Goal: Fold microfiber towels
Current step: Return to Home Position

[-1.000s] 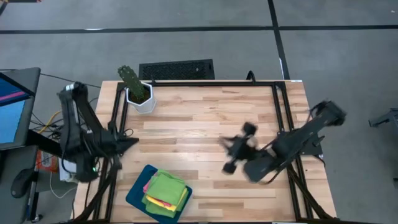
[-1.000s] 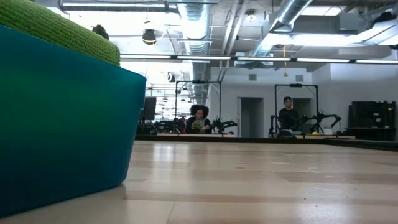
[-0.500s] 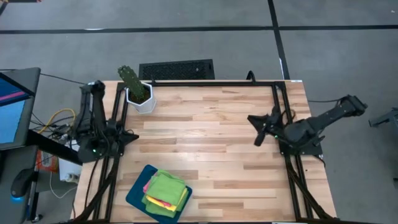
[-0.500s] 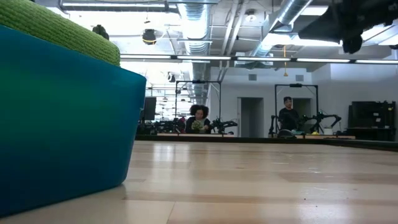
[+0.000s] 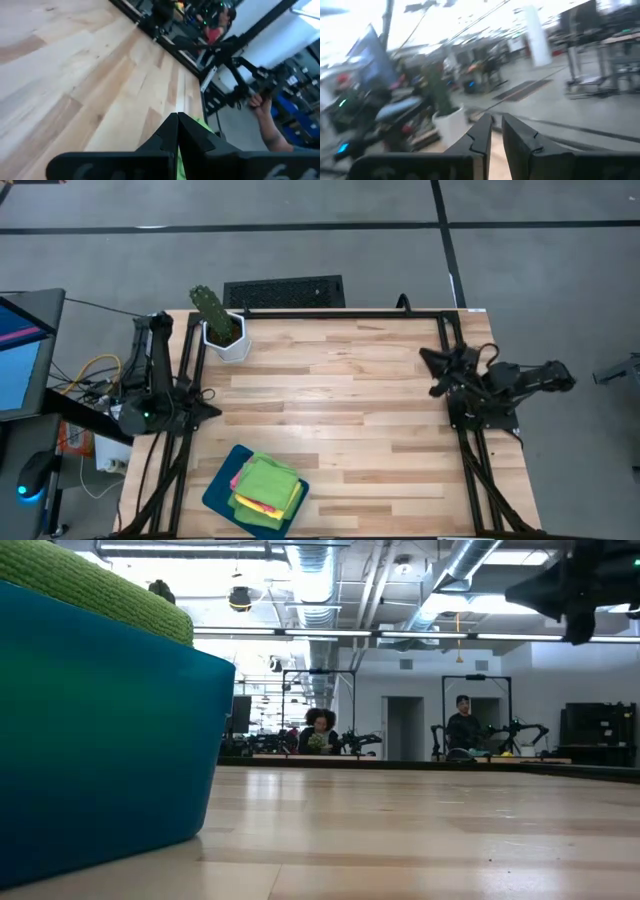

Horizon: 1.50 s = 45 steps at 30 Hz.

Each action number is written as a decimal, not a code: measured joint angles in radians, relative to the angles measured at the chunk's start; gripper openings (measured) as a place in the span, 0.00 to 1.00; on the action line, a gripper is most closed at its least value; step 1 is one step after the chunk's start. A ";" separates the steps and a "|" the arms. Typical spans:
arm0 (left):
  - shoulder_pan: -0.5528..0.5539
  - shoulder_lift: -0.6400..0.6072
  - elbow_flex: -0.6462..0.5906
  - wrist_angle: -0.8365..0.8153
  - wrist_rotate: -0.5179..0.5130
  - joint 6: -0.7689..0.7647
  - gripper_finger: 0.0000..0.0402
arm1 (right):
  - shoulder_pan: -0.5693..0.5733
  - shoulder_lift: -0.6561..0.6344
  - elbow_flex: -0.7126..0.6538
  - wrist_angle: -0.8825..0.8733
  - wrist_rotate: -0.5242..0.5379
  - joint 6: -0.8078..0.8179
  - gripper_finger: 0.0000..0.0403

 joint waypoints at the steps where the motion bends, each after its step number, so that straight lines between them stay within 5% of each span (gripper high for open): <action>1: -0.001 -0.004 0.005 -0.002 -0.002 0.013 0.00 | -0.008 -0.024 0.000 -0.002 0.023 0.000 0.17; 4: -0.007 -0.018 0.045 0.100 0.087 0.182 0.00 | -0.025 -0.058 0.002 0.001 0.028 0.020 0.17; 7: -0.015 -0.023 0.046 0.397 0.235 0.541 0.00 | -0.031 -0.057 0.000 -0.008 0.022 -0.029 0.17; 11: -0.015 -0.025 0.014 0.874 0.672 1.145 0.00 | -0.041 -0.050 -0.021 -0.069 0.020 -0.027 0.17; 13: -0.015 -0.025 -0.001 0.961 0.938 1.367 0.00 | -0.051 -0.055 -0.047 -0.064 0.019 -0.014 0.17; 15: -0.015 -0.034 -0.025 0.957 1.072 1.439 0.00 | -0.071 -0.059 -0.084 -0.050 0.016 0.007 0.17; 21: 0.022 -0.199 -0.154 0.938 0.891 1.370 0.00 | -0.183 -0.058 -0.122 -0.018 -0.048 0.019 0.17; 26: 0.040 -0.216 -0.212 1.009 1.205 1.507 0.00 | -0.313 -0.059 -0.125 0.025 -0.237 0.030 0.17; 31: 0.070 -0.214 -0.386 1.200 1.128 1.517 0.00 | -0.422 -0.056 -0.180 0.053 -0.487 0.093 0.17; 34: 0.101 -0.206 -0.410 1.200 1.045 1.459 0.00 | -0.472 -0.054 -0.180 0.014 -0.502 0.131 0.17; 40: 0.145 -0.214 -0.410 1.127 1.154 1.531 0.00 | -0.527 -0.048 -0.180 -0.013 -0.559 0.088 0.17; 45: 0.184 -0.214 -0.411 1.074 1.067 1.528 0.00 | -0.568 -0.041 -0.180 -0.012 -0.549 0.086 0.17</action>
